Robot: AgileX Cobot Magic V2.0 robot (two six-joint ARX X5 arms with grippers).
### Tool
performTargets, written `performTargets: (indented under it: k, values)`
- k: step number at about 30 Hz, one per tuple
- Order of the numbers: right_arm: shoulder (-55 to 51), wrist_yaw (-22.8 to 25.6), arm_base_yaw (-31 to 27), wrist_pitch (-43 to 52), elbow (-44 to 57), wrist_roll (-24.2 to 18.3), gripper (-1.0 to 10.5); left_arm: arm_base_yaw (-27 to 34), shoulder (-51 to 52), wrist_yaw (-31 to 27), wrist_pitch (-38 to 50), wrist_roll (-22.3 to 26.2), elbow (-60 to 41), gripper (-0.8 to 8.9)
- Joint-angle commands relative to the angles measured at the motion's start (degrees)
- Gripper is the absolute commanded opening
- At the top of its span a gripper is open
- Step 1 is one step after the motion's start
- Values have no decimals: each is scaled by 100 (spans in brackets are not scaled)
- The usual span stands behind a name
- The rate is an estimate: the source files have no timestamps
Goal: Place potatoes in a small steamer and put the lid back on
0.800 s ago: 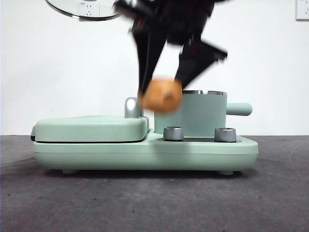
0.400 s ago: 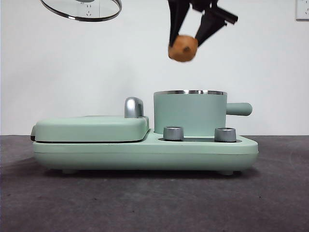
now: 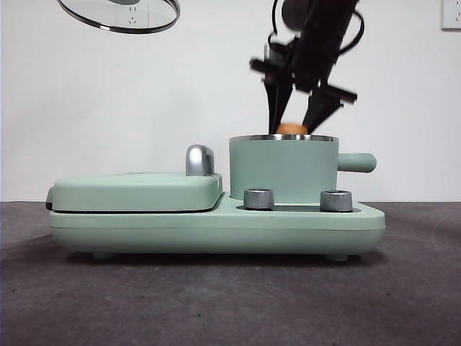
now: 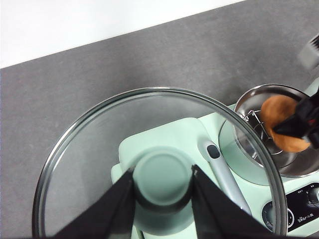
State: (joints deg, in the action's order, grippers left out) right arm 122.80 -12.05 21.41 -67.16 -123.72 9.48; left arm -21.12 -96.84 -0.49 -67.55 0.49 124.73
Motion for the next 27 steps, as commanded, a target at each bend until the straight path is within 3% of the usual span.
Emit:
performTargets:
  k: [1, 5, 8, 12, 19, 27]
  values:
    - [227, -39, 42, -44, -168, -81, 147, -26, -20, 4, 133, 35, 151, 16]
    - [315, -37, 59, -142, -168, -149, 187, -26, -20, 7, 129, 33, 151, 16]
    - [334, -33, 63, -155, -166, -221, 331, -26, -20, 7, 105, 22, 151, 16]
    - [334, -42, 52, -179, -186, -223, 431, -26, -20, 7, 101, 7, 151, 16]
    - [92, -37, -28, -964, -817, -393, 438, -114, -20, 11, 105, -11, 140, 16]
    - [-1281, 20, -15, -1405, -553, -426, 437, -321, -33, 48, 157, -9, 24, 16]
